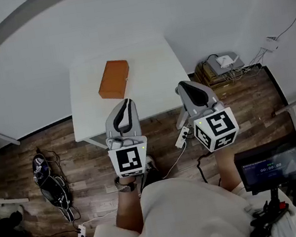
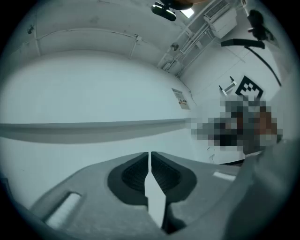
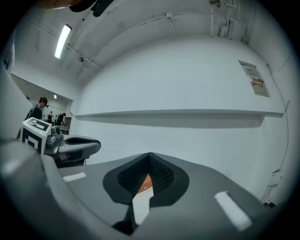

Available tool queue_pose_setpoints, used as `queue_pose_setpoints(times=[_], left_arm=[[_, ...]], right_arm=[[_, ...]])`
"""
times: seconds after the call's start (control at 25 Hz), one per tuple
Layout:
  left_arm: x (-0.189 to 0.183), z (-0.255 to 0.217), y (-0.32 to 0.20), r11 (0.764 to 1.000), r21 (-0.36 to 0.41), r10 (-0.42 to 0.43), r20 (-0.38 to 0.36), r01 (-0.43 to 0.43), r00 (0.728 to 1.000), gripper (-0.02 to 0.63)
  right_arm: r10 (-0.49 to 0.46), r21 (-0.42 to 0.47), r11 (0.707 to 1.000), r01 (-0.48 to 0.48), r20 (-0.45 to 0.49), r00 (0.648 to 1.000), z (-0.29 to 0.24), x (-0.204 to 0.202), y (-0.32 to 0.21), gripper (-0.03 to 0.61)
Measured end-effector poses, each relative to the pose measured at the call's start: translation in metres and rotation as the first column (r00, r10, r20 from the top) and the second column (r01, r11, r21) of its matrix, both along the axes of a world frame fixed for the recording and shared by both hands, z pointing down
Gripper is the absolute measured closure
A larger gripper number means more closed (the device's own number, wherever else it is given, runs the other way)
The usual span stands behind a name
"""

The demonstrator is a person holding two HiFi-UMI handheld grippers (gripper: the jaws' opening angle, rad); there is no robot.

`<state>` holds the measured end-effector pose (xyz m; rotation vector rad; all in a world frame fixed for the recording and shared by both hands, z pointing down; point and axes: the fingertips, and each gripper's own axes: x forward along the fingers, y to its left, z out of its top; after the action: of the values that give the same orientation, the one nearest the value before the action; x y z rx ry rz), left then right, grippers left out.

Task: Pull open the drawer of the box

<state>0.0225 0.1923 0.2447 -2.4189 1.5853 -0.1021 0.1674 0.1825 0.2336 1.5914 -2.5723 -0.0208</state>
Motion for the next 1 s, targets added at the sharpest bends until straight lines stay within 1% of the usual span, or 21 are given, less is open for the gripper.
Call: queue_pose_setpoints(times=[0.2, 0.44, 0.56, 0.72, 1.0], left_arm=[[0.007, 0.013, 0.003, 1.000, -0.022, -0.002, -0.008, 0.002, 1.000, 0.591], [0.008, 0.016, 0.006, 0.999, -0.031, -0.007, -0.019, 0.007, 1.000, 0.591], [0.009, 0.017, 0.006, 0.999, -0.034, -0.006, -0.018, 0.006, 1.000, 0.591], [0.009, 0.013, 0.006, 1.000, -0.029, -0.002, -0.011, 0.002, 1.000, 0.591], [0.008, 0.008, 0.009, 1.000, -0.018, -0.010, 0.008, 0.010, 1.000, 0.591]], right_arm=[[0.010, -0.007, 1.000, -0.010, -0.004, 1.000, 0.007, 0.009, 0.002, 0.578], [-0.039, -0.002, 0.999, 0.039, 0.025, 0.999, 0.009, 0.009, 0.009, 0.578], [-0.056, 0.000, 0.998, 0.056, 0.013, 0.998, 0.010, 0.007, 0.012, 0.578], [-0.052, 0.002, 0.999, 0.052, -0.034, 0.998, 0.011, 0.004, 0.011, 0.578], [-0.055, 0.040, 0.998, 0.056, -0.016, 0.998, 0.005, 0.003, 0.012, 0.578]])
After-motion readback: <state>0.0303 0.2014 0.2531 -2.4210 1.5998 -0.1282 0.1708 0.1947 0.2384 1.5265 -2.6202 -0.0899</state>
